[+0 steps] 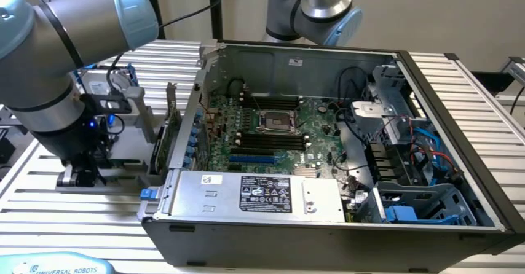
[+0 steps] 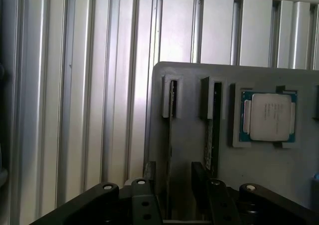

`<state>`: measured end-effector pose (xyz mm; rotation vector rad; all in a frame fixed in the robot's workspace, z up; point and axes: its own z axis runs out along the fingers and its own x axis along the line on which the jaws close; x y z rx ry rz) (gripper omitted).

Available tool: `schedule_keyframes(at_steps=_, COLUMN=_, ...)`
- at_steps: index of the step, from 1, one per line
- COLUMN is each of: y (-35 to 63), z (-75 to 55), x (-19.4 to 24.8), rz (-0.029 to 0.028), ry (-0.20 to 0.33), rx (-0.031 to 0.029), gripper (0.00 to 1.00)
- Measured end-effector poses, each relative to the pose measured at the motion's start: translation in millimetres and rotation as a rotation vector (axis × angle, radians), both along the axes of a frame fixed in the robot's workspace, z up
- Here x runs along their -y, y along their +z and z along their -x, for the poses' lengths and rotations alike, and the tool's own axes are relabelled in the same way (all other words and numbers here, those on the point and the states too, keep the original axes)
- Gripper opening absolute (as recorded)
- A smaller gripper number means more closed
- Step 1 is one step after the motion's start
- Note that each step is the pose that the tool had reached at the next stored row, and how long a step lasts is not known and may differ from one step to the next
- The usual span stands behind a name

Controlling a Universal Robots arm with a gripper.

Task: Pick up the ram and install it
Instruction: 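Pick up the ram and move it above insertion slot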

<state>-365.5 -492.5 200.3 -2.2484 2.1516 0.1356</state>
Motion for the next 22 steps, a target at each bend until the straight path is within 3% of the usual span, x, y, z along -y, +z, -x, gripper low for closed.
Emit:
schedule_keyframes(at_steps=12, y=-6.2, z=1.7, x=0.5, rz=0.0001, ry=0.000, rx=-0.0037, gripper=0.42)
schedule_keyframes(at_steps=15, y=-6.5, z=1.7, x=0.5, rz=-0.0002, ry=0.000, rx=-0.0036, gripper=0.40)
schedule_keyframes(at_steps=16, y=-6.5, z=1.7, x=0.5, rz=-0.0002, ry=0.000, rx=-0.0036, gripper=0.33)
schedule_keyframes(at_steps=22, y=-6.5, z=1.7, x=0.5, rz=-0.0002, ry=0.000, rx=-0.0035, gripper=0.31)
